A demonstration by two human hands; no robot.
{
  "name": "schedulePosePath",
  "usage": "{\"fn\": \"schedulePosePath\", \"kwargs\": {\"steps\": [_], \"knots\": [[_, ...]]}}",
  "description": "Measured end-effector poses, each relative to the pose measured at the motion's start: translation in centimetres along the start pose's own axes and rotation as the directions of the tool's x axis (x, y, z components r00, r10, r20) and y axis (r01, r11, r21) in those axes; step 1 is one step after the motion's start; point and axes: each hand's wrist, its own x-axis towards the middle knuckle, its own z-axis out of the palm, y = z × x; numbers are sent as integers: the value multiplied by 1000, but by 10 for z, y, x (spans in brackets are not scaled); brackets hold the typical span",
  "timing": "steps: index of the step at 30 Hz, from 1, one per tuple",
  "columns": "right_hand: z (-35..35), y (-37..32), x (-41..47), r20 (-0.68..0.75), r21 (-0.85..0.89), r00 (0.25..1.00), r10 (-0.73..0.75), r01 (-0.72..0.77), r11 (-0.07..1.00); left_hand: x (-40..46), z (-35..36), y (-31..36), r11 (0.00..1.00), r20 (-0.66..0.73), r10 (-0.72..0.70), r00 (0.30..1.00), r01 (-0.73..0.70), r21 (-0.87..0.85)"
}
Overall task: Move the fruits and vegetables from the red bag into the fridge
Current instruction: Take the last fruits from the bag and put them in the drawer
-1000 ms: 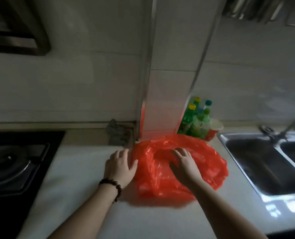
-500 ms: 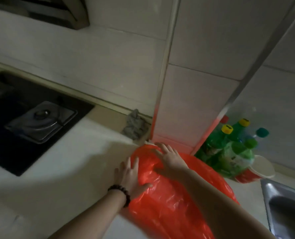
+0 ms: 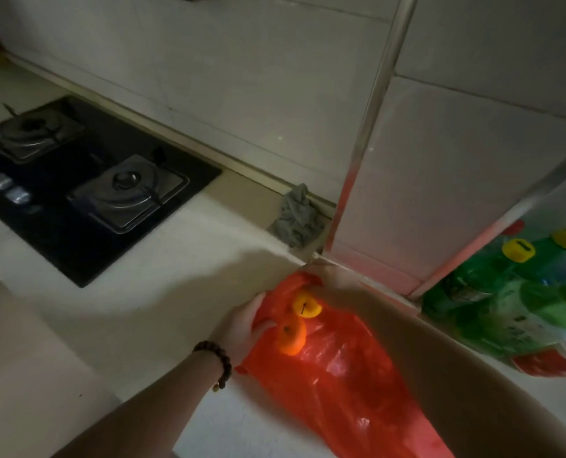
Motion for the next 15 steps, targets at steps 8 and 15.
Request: {"fn": "schedulePosePath", "kwargs": {"steps": [8,15], "knots": [[-3,-12,4,45,90,982,182,-185,979,-5,-16,9,990,-265,-34,963,69,122],[-32,-41,-66,-320,-173,879,-353,312,934,-50,-3,54,785,-195,572,797,-463,411]]}}
